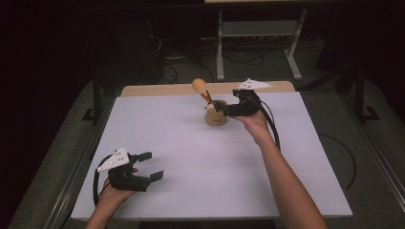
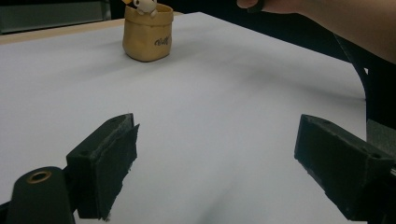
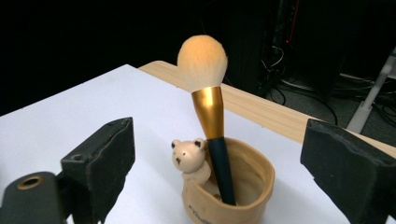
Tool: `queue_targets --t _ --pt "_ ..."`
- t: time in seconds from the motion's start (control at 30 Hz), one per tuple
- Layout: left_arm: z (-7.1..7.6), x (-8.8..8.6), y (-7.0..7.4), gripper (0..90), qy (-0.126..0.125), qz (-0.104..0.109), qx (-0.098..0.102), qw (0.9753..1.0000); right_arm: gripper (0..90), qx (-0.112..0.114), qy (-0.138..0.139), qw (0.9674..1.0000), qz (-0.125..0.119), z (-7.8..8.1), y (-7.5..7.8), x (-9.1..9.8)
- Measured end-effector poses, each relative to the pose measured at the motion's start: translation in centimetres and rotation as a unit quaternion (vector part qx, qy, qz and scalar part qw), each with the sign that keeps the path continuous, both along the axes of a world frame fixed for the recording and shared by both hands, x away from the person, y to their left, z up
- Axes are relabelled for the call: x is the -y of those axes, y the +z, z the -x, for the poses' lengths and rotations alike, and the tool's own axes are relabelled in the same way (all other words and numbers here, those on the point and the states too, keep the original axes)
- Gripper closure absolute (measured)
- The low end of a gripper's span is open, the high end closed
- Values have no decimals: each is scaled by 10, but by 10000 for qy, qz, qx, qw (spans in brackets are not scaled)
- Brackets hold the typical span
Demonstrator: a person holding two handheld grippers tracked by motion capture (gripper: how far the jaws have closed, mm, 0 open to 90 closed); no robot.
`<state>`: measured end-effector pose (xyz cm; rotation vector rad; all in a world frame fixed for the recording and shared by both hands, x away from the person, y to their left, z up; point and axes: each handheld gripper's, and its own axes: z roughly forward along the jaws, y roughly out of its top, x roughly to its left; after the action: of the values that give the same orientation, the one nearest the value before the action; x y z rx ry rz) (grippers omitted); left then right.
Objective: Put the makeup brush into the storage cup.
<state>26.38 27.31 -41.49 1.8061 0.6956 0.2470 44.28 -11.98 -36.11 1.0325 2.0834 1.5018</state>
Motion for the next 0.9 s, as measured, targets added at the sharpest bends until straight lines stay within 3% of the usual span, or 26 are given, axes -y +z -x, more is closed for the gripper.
queue_targets --t 0.53,0.9 --pt "1 0 1 126 4 -13 38 10000 79 54 57 10000 31 28 -5 17" --pt "1 -3 2 126 31 1 71 10000 31 137 20 9999 47 57 -13 31"
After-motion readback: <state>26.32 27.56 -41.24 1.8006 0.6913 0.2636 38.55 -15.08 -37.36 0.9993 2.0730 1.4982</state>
